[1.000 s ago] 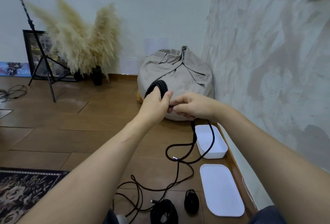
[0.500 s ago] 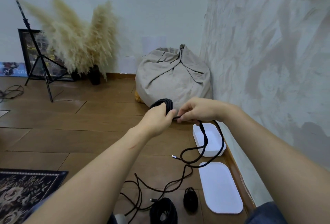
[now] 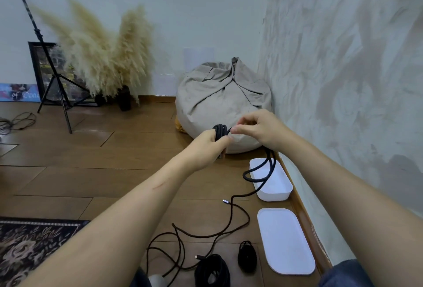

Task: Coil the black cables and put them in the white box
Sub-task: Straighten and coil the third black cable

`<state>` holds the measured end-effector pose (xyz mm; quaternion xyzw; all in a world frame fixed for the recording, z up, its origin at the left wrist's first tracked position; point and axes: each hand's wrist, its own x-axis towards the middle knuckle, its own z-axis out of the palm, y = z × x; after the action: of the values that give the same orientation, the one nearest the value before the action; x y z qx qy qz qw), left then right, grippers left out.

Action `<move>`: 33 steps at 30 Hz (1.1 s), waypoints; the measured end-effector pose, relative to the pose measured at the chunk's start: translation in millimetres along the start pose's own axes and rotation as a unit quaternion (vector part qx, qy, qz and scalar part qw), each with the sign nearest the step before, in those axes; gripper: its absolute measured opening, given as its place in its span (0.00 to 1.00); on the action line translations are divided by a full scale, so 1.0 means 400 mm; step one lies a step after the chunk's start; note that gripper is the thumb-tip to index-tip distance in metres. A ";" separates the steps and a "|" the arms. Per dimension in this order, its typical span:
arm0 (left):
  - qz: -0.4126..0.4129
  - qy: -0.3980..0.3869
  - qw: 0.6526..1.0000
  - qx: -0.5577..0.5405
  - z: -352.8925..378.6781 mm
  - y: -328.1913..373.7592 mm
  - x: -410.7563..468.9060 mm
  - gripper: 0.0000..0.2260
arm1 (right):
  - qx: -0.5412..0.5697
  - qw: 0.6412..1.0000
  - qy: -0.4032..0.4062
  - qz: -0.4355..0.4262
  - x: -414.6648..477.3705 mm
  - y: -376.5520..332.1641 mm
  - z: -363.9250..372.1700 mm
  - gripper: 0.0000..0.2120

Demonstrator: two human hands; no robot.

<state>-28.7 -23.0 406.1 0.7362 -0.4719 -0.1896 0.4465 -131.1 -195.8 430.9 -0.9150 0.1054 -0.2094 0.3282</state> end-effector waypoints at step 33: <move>-0.033 0.189 0.976 0.101 -0.009 0.007 0.020 0.18 | -0.142 0.984 0.022 0.106 0.004 -0.074 0.038 0.16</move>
<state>-23.7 -28.6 411.4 0.8153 -0.3712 -0.0132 0.4442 -121.2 -165.4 439.7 -0.9312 0.2374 -0.1769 0.2127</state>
